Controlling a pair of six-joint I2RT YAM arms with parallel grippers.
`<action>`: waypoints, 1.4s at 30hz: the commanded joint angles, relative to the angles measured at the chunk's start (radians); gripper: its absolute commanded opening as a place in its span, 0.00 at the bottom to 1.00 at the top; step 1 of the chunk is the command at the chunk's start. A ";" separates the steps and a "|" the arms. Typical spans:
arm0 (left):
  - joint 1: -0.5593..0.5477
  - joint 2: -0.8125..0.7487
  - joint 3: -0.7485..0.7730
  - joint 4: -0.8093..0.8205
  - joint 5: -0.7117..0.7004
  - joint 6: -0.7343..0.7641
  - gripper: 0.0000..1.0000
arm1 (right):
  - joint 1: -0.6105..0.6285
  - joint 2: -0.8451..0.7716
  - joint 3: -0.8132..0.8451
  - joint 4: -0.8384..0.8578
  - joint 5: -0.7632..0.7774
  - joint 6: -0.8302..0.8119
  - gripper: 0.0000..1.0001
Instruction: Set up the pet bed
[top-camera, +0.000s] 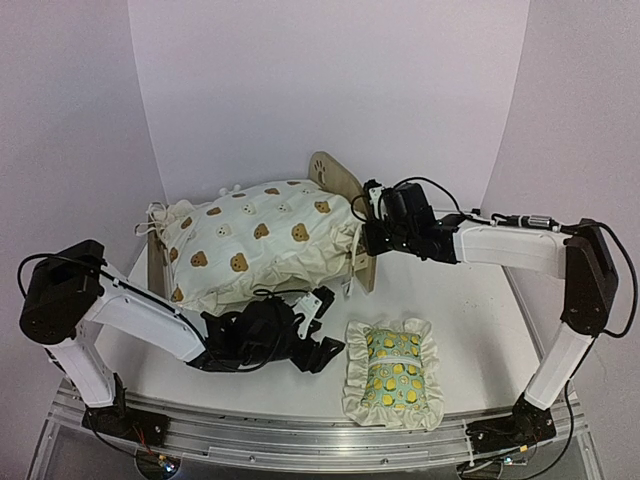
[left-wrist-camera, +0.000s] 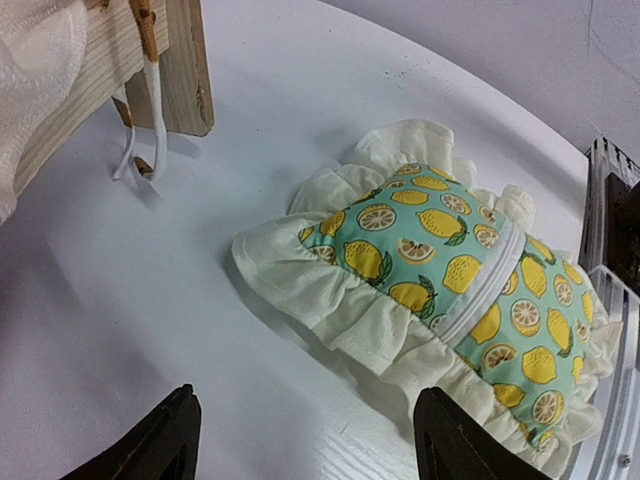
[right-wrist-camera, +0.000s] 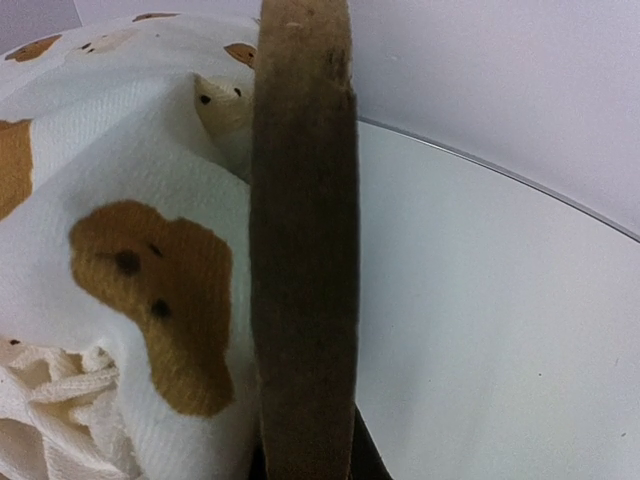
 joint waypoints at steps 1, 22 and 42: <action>-0.010 0.070 -0.129 0.455 -0.052 0.143 0.76 | 0.026 -0.022 0.131 0.007 0.006 0.016 0.00; 0.064 0.457 -0.011 1.020 -0.140 0.377 0.78 | 0.078 -0.057 0.200 -0.111 -0.003 0.032 0.00; 0.150 0.603 0.195 0.902 -0.113 0.226 0.61 | 0.127 -0.065 0.280 -0.192 0.040 0.063 0.00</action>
